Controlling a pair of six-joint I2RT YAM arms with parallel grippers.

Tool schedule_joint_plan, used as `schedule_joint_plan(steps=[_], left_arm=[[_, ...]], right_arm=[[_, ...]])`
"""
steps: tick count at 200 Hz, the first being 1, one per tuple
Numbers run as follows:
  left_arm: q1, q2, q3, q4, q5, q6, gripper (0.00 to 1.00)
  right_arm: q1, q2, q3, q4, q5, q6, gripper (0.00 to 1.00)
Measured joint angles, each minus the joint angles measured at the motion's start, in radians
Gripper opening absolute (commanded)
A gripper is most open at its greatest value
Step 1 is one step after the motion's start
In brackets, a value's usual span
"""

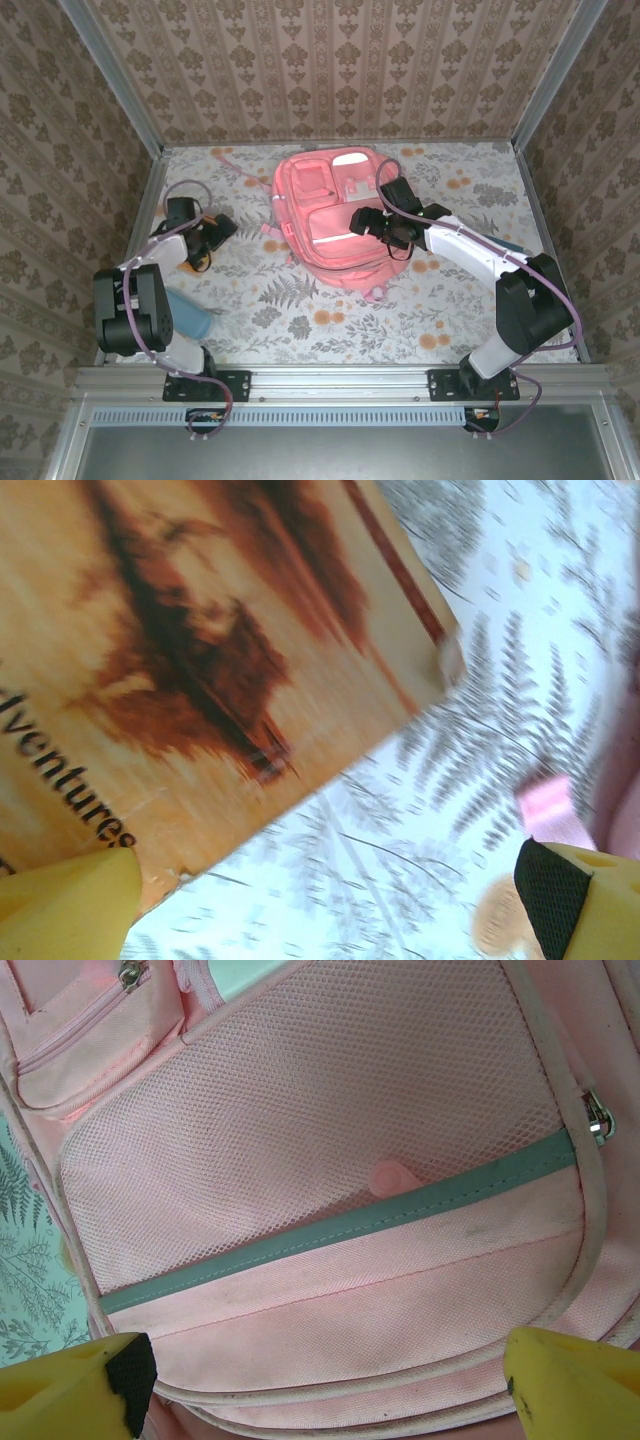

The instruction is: Pack the student bag

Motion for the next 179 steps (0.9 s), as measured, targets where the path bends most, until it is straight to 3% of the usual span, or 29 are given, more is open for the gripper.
schedule_joint_plan(steps=[54, 97, 122, 142, 163, 179], left_arm=[[-0.208, 0.005, 0.024, -0.002, 0.088, -0.071, 1.0], [-0.198, -0.038, 0.098, -0.125, 0.037, -0.021, 0.98], [-0.124, -0.081, 0.099, -0.164, -0.006, 0.025, 0.84], [-0.07, -0.074, 0.097, -0.174, -0.025, 0.059, 0.63], [-0.056, -0.035, 0.097, -0.181, -0.03, 0.092, 0.44], [-0.059, 0.01, 0.097, -0.18, -0.031, 0.099, 0.35]], right_arm=[[0.001, 0.0, 0.0, 0.0, 0.0, 0.003, 0.91], [0.019, -0.009, 0.0, 0.0, 0.0, 0.002, 0.91], [0.055, -0.009, 0.006, -0.002, 0.001, -0.002, 0.9], [0.092, 0.0, 0.032, -0.004, 0.0, -0.002, 0.89], [0.13, 0.019, 0.064, -0.001, -0.003, -0.001, 0.88], [0.156, 0.043, 0.087, 0.001, -0.008, -0.001, 0.87]])
